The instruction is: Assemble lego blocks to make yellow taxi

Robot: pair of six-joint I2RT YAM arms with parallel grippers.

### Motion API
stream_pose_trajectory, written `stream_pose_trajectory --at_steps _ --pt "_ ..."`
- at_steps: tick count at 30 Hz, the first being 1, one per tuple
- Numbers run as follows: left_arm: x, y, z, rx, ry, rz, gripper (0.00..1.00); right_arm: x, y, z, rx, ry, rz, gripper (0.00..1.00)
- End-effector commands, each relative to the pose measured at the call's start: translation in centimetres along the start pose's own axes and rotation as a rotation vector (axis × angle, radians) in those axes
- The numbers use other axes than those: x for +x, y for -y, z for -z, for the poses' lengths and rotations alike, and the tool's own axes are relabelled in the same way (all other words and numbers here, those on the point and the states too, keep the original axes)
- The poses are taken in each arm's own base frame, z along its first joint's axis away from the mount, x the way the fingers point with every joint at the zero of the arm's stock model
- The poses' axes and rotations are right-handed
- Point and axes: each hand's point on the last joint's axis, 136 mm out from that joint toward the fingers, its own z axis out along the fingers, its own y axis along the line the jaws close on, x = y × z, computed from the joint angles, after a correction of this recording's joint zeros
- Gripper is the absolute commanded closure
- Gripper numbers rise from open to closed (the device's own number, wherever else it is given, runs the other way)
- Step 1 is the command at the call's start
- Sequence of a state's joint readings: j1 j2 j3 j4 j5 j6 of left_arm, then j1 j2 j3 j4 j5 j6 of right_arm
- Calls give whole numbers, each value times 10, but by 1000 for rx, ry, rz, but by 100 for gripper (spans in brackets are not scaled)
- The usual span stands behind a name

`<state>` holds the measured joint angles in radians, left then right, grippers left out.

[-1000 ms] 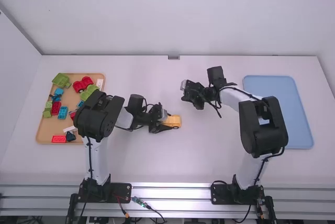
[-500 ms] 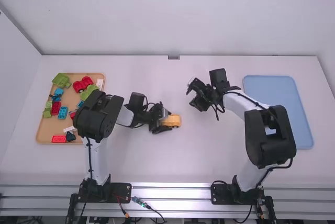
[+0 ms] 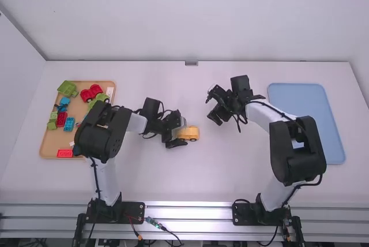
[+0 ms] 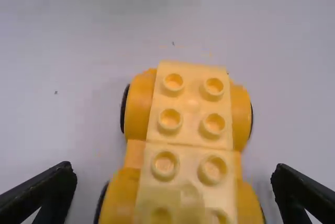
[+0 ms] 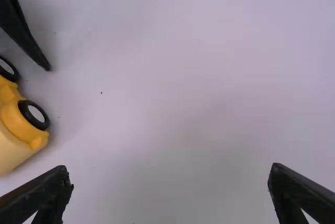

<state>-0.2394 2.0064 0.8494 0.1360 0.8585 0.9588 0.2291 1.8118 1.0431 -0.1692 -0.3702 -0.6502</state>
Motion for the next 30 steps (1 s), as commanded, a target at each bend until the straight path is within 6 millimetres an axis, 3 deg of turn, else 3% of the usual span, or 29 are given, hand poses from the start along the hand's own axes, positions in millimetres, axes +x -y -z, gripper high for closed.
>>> stream_pose_trajectory --at_steps 1,8,17,20,21,25,30 --pt "34 6 10 -40 -208 14 1 -4 3 7 27 13 -26 1" --pt "30 4 67 -121 -484 39 1 -10 7 7 41 35 -20 1" --pt "29 -60 165 -580 -632 371 1 -11 7 7 43 38 -29 1" --pt "39 -89 218 -847 -615 604 1 -10 7 7 42 37 -30 1" --pt "41 -92 223 -876 -612 632 1 -10 7 7 42 37 -30 1" --pt "71 -101 287 -1194 -587 944 1 -9 5 7 31 33 -14 1" --pt "99 -93 323 -1335 -605 1067 1 -15 8 7 46 53 18 1"
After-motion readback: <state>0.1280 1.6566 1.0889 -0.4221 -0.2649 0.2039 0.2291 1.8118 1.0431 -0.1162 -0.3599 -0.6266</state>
